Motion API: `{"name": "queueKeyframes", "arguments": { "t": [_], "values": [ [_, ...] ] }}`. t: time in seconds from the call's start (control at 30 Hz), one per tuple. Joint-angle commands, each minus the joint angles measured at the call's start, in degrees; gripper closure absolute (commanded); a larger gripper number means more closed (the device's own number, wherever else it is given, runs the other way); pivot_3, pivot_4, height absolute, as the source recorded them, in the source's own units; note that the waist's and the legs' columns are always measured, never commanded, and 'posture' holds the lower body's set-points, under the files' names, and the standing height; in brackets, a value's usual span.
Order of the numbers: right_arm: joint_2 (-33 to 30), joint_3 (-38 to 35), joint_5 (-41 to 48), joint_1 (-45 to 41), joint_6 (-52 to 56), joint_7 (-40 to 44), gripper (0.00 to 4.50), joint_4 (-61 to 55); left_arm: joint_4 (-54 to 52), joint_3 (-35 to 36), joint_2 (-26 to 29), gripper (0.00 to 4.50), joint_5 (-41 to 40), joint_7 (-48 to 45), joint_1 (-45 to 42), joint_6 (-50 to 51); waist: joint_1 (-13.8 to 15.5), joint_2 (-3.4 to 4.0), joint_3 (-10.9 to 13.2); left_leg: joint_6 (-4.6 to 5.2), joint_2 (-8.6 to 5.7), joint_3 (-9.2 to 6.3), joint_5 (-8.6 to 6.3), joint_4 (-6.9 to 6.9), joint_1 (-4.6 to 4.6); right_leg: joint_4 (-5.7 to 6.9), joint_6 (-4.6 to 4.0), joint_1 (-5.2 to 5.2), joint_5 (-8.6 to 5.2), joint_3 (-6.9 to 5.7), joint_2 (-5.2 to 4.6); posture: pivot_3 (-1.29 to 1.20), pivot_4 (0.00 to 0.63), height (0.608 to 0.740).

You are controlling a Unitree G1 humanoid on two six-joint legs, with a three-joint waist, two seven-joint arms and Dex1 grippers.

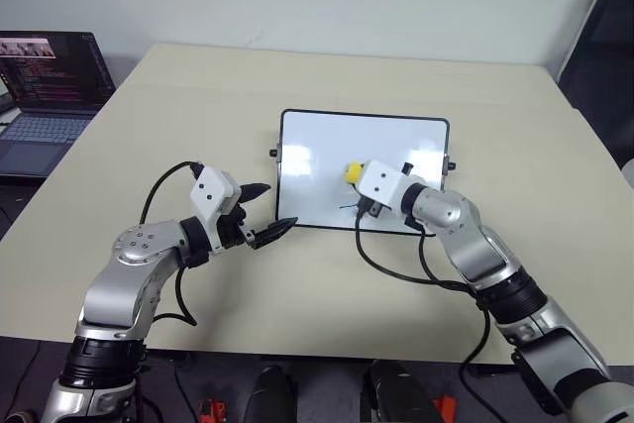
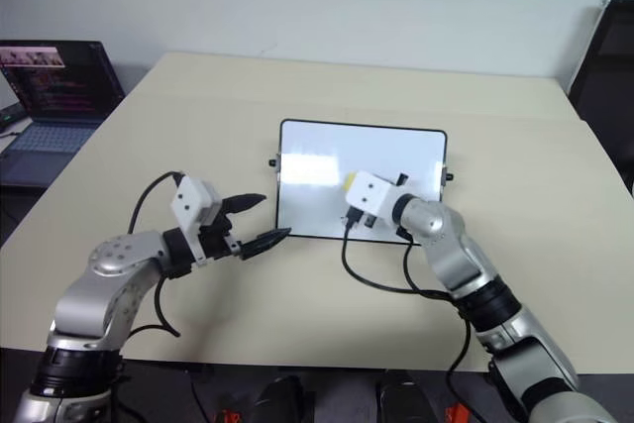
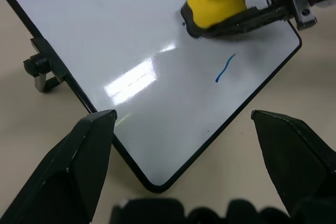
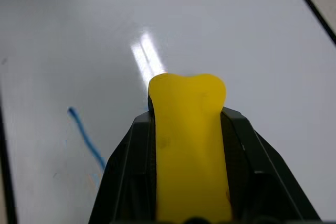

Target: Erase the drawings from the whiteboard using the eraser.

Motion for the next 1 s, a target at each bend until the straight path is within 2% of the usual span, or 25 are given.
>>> {"name": "queueKeyframes", "arguments": {
  "t": [0.03,0.2,0.4,0.57,0.8,1.0],
  "values": [
    [-1.13,0.73,-2.55,0.14,-0.28,1.32,3.2,1.97,-1.66,-0.01,0.48,0.0,0.24,-0.41,-0.33,-1.4,-0.05,0.0,0.0,0.0,0.0,0.0,0.01,0.03,0.02,0.02,-0.18,0.02,-0.07,0.01,0.0,0.0,0.15,0.74],
    [1.78,-3.42,-4.1,-5.1,-1.7,-6.37,3.2,6.57,-1.44,-0.5,0.21,0.0,0.32,-0.64,-0.18,-1.7,-0.16,0.0,0.0,0.14,-0.01,0.0,0.16,0.11,0.04,0.05,-0.23,0.0,0.2,0.03,0.0,0.0,0.15,0.74],
    [4.68,-1.74,-2.61,-6.09,-2.08,-3.04,3.2,8.71,-1.31,-1.05,-0.09,0.0,0.43,-0.73,0.25,-2.21,-0.17,0.0,0.0,0.18,0.0,0.0,0.24,0.09,0.03,0.03,-0.22,-0.01,0.27,0.02,0.0,0.0,0.15,0.74],
    [2.84,2.08,-3.17,-4.05,-1.0,5.39,3.2,6.63,0.37,-0.86,-0.2,0.0,0.83,-1.5,1.44,-4.53,-0.15,0.0,0.0,0.18,0.01,0.0,0.24,-0.01,0.03,0.02,-0.19,-0.02,0.23,0.0,0.0,0.0,0.15,0.74],
    [3.22,-3.24,-5.96,-6.86,0.0,-4.12,3.2,9.22,4.03,-0.56,-0.17,0.0,1.4,-3.02,2.06,-8.29,-0.01,0.01,0.01,0.18,0.0,0.0,0.25,0.09,0.03,0.03,-0.24,-0.02,0.29,0.01,0.0,0.0,0.15,0.74],
    [-1.09,-3.75,-5.76,-3.64,0.85,-0.43,3.2,5.97,5.31,-0.87,-0.38,0.0,1.52,-3.5,2.22,-9.93,0.13,0.0,0.0,0.2,-0.01,0.0,0.29,0.12,0.03,0.02,-0.26,0.0,0.31,0.02,-0.01,0.0,0.15,0.74]
  ]
}}
